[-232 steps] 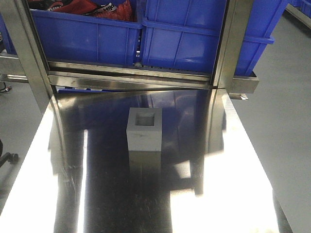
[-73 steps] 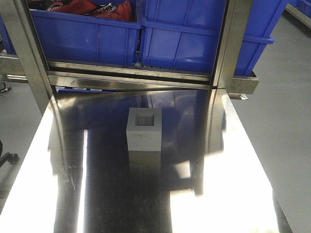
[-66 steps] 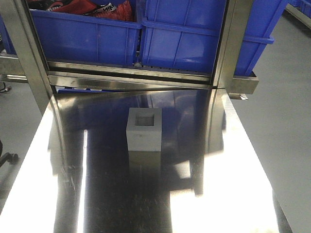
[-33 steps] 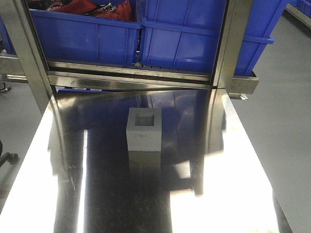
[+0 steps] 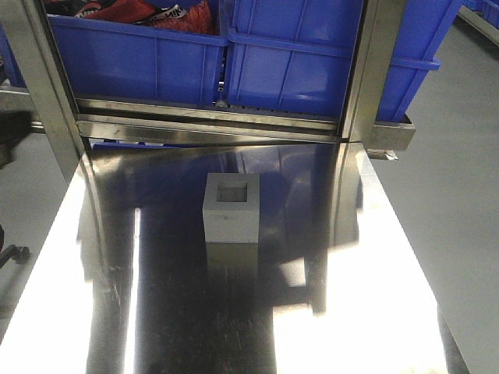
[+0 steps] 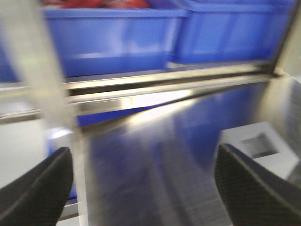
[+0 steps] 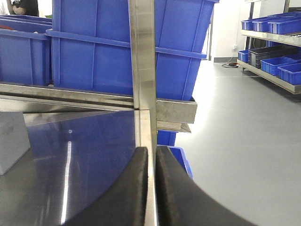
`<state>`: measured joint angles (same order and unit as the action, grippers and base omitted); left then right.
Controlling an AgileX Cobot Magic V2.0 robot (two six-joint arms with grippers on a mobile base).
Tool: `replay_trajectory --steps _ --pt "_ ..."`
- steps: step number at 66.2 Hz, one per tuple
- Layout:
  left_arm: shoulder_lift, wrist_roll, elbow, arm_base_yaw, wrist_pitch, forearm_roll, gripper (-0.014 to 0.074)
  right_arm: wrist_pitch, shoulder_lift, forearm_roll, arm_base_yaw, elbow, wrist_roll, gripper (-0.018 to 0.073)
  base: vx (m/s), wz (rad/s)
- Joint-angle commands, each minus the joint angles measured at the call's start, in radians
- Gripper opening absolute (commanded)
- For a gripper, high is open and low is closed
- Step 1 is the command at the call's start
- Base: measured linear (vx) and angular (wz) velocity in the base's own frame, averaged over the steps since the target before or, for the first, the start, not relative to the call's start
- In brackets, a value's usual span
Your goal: Sort gray base to blue bin
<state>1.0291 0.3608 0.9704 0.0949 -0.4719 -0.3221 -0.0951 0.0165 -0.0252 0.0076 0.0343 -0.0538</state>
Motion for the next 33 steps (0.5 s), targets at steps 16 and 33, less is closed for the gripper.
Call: replay_trajectory --steps 16,33 --pt "0.394 -0.028 0.336 0.195 -0.001 -0.025 0.0587 0.079 0.009 -0.006 -0.004 -0.004 0.007 -0.0004 0.00 0.00" --pt "0.687 -0.155 0.612 0.255 -0.174 0.020 0.0587 0.079 0.009 -0.006 -0.004 -0.004 0.007 -0.0004 0.00 0.00"
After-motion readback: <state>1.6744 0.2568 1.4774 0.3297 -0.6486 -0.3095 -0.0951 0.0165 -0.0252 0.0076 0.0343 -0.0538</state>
